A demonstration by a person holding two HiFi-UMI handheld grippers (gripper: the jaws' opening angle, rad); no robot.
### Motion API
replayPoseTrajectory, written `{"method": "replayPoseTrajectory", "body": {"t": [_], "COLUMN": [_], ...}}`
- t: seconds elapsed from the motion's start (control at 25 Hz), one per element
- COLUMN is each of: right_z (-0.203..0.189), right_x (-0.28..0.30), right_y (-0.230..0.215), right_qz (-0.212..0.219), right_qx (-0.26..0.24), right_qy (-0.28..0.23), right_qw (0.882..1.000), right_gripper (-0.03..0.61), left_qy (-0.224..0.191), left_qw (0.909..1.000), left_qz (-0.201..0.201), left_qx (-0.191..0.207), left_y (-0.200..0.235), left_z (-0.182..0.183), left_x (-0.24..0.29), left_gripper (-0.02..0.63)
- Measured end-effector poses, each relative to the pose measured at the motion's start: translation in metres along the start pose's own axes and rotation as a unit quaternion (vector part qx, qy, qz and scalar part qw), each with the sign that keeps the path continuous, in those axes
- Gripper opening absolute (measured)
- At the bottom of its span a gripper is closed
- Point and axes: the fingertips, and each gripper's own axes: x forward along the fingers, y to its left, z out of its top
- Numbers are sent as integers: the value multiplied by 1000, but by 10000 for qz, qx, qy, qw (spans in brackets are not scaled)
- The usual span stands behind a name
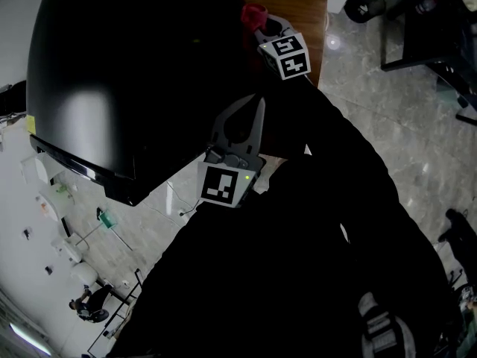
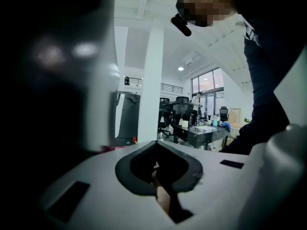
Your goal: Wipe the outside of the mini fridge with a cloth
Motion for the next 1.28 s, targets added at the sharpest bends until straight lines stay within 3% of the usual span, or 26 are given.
{"method": "replayPoseTrajectory", "body": {"t": [0.08, 0.2, 0.36, 0.56, 0.68, 0.84, 1.12, 1.28], "right_z": [18, 45, 80, 113, 123, 122, 103, 91], "right_x": [-18, -68, -151, -239, -270, -279, -261, -244], "right_y": [-5, 21, 89, 194, 266, 372, 550, 647], "right_qz": [-101, -114, 174, 735, 939, 1430, 2533, 3145], "right_qx": [-224, -577, -944, -1184, -920, -501, -420, -529], "right_qy": [-86, -280, -481, -531, -584, -589, -445, -358], "right_qw": [9997, 9979, 9942, 9888, 9896, 9867, 9655, 9471], "right_gripper": [48, 48, 48, 48, 54, 54, 54, 54], "left_qy": [-93, -230, -498, -543, -553, -777, -984, -1004], "left_qw": [9998, 9967, 9902, 9904, 9930, 9955, 9941, 9914], "left_qz": [-173, -561, -1138, -1184, -1002, -414, 296, 727], "left_qx": [-71, -546, -641, -472, -292, -337, -340, -421], "left_y": [-7, -16, -34, -24, -1, 44, 105, 136], "left_z": [7, 22, 46, 58, 58, 54, 39, 27], "left_x": [-11, -46, -103, -187, -253, -344, -481, -559], "left_gripper": [5, 5, 5, 5, 5, 5, 5, 5]}}
